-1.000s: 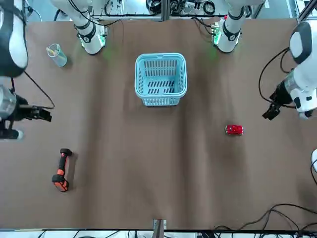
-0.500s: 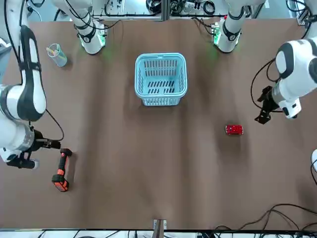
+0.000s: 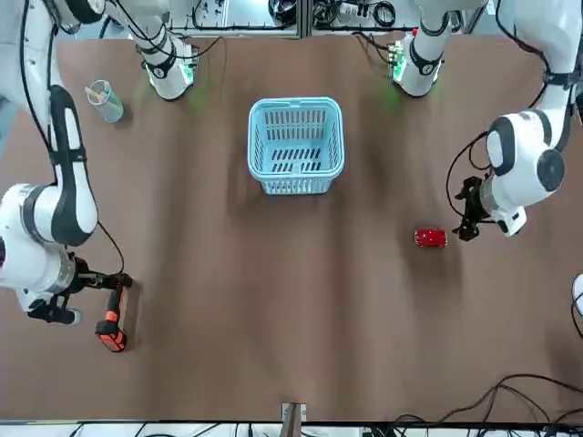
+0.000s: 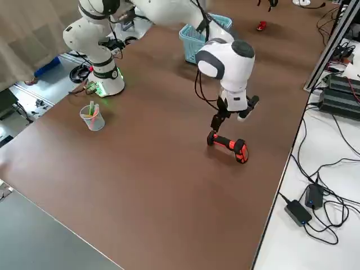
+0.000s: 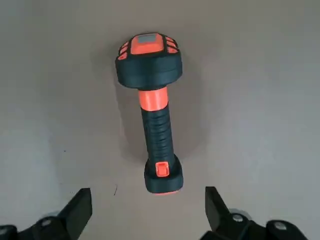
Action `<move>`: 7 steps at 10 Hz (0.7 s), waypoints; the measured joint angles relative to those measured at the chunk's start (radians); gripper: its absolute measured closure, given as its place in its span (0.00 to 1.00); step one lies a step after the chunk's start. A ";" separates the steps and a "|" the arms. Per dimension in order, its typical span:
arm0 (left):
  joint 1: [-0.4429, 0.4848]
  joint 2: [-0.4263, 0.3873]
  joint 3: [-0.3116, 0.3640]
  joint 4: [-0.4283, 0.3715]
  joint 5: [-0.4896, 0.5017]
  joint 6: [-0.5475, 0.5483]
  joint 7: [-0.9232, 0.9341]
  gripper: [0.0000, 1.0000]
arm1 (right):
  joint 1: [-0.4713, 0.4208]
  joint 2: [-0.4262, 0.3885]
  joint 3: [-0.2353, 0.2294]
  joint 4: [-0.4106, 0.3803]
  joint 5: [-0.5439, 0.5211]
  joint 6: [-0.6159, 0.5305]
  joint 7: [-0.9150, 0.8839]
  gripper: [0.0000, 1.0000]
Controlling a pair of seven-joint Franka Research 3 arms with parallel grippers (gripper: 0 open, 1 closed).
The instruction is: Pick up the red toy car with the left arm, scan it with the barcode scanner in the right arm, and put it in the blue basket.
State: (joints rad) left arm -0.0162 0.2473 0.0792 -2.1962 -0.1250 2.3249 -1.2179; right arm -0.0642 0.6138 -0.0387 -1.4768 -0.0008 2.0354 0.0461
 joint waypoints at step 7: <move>-0.019 0.154 -0.037 0.049 0.000 0.117 -0.028 0.00 | -0.001 0.061 0.002 0.001 0.001 0.158 0.000 0.00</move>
State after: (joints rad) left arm -0.0351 0.4013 0.0426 -2.1467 -0.1255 2.4418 -1.2463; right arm -0.0649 0.6753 -0.0366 -1.4756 0.0002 2.1936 0.0461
